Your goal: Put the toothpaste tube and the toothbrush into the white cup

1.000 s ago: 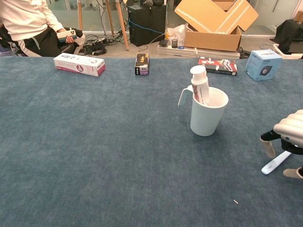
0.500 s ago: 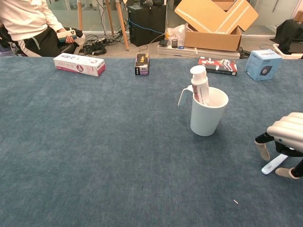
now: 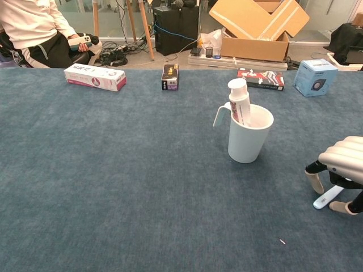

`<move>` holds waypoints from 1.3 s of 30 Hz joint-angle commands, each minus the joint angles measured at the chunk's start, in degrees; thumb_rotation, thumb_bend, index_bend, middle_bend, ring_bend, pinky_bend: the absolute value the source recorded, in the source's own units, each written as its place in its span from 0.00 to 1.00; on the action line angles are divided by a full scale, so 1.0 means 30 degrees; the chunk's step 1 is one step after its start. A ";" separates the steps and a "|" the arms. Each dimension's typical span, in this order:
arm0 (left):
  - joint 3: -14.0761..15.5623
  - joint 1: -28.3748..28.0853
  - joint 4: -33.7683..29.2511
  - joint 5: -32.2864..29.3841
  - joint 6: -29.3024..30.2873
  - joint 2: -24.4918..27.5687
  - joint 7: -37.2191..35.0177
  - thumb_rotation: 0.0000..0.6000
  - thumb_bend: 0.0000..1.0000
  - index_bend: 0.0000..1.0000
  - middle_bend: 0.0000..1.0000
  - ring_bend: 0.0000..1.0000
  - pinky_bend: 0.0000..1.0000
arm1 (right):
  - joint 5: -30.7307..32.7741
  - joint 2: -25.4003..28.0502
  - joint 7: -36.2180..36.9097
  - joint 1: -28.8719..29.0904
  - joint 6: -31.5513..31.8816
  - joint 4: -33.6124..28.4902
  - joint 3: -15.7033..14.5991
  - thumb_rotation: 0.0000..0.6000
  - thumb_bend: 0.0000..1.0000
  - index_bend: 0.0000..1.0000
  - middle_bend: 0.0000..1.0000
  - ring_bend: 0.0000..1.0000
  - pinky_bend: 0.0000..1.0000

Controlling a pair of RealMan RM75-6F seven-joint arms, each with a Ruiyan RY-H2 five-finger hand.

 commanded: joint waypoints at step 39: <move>0.0012 0.0023 0.0013 0.0046 0.0051 -0.0028 0.0082 1.00 0.50 0.22 0.16 0.02 0.03 | -0.0098 0.1405 0.0403 0.0092 0.0601 -0.2120 0.0077 1.00 0.25 0.60 1.00 1.00 1.00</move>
